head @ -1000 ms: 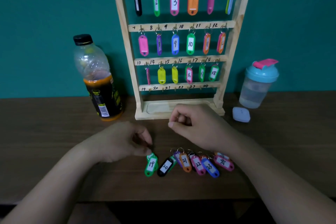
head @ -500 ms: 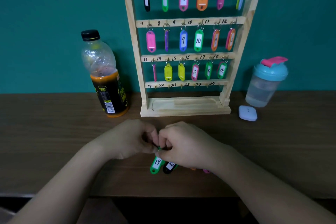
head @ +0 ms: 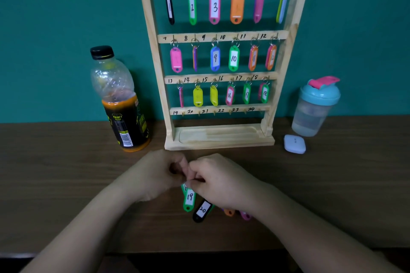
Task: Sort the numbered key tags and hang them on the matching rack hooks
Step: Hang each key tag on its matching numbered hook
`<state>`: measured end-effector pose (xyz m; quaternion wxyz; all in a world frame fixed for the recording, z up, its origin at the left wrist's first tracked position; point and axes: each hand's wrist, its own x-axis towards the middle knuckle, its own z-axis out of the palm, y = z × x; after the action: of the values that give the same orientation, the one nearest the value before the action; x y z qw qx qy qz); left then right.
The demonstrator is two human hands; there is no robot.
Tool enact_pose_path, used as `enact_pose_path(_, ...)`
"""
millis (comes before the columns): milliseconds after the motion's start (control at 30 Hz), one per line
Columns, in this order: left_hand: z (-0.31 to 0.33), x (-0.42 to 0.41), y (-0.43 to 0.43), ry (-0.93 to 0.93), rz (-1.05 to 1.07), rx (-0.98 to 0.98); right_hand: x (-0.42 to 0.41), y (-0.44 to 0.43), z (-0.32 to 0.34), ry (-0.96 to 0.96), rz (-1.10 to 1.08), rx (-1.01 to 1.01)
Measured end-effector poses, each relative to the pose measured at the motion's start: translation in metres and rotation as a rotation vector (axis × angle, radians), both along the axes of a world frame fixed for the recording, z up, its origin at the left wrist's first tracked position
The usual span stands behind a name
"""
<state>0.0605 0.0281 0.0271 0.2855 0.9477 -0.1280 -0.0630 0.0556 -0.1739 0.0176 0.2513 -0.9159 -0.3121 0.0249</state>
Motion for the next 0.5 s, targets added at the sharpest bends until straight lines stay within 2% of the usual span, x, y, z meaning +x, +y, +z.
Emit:
enact_pose_path(267, 0.005, 0.006, 0.004, -0.303, 0.136, -0.132, 0.024, -0.010, 0.015, -0.065, -0.117, 0.244)
enact_pose_path(500, 0.027, 0.016, 0.013, -0.483, 0.257, -0.191, 0.052, 0.007, 0.029, -0.260, -0.256, 0.421)
